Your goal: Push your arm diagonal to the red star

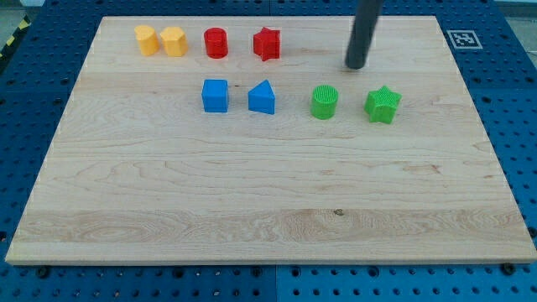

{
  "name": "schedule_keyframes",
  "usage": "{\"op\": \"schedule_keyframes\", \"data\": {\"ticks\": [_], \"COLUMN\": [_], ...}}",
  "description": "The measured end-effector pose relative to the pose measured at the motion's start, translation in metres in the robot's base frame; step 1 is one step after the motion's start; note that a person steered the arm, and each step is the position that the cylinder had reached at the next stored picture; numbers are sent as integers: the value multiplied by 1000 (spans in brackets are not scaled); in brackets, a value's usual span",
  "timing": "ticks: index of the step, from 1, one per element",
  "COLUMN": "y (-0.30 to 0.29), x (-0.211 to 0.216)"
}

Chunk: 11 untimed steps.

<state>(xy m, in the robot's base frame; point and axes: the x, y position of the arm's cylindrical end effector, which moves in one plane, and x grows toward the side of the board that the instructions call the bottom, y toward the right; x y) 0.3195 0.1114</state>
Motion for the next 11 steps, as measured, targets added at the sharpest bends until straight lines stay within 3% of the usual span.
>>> {"op": "schedule_keyframes", "data": {"ticks": [3, 6, 9, 11], "y": [-54, -52, -53, -59], "x": [38, 46, -10, -95]}}
